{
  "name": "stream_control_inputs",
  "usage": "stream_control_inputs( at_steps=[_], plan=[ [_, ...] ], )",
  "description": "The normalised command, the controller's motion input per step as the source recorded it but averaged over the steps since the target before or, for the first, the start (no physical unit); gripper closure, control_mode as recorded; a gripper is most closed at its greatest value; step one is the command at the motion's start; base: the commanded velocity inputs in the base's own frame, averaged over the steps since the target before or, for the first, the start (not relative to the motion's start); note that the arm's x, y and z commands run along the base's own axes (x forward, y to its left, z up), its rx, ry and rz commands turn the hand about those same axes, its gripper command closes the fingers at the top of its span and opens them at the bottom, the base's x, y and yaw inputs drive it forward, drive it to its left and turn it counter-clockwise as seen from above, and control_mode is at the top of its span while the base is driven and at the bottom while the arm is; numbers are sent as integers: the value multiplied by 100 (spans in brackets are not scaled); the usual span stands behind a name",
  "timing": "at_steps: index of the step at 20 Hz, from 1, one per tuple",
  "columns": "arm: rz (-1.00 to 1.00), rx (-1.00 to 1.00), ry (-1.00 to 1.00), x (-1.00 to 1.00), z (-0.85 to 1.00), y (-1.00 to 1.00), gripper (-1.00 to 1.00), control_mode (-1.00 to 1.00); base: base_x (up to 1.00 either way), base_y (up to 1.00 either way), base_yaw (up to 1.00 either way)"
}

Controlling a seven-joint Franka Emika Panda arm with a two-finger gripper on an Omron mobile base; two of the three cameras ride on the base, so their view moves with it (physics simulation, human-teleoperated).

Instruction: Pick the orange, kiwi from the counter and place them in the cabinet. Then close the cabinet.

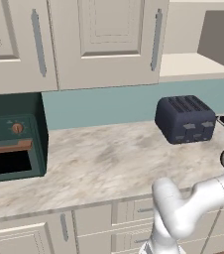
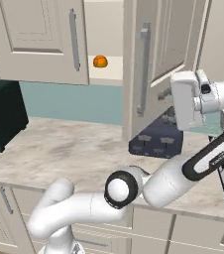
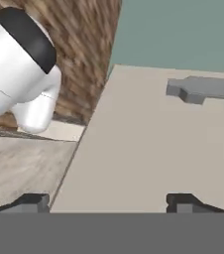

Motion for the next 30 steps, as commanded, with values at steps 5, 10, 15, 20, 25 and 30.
stream_control_inputs(
  at_steps=[5,10,15,20,25,30],
  plan=[
    [-5,-41,-63,-50,52,100,-100,-100,0,0,0],
    [-39,-31,-18,100,-91,100,-100,-100,0,0,0],
    [-27,-22,-6,100,-100,81,-100,-100,0,0,0],
    [-9,-2,-20,100,-92,12,-100,-100,0,0,0],
    [-3,10,-36,100,-23,-27,-100,-100,0,0,0],
    [-10,13,-15,100,18,-20,-100,-100,0,0,0]
  ],
)
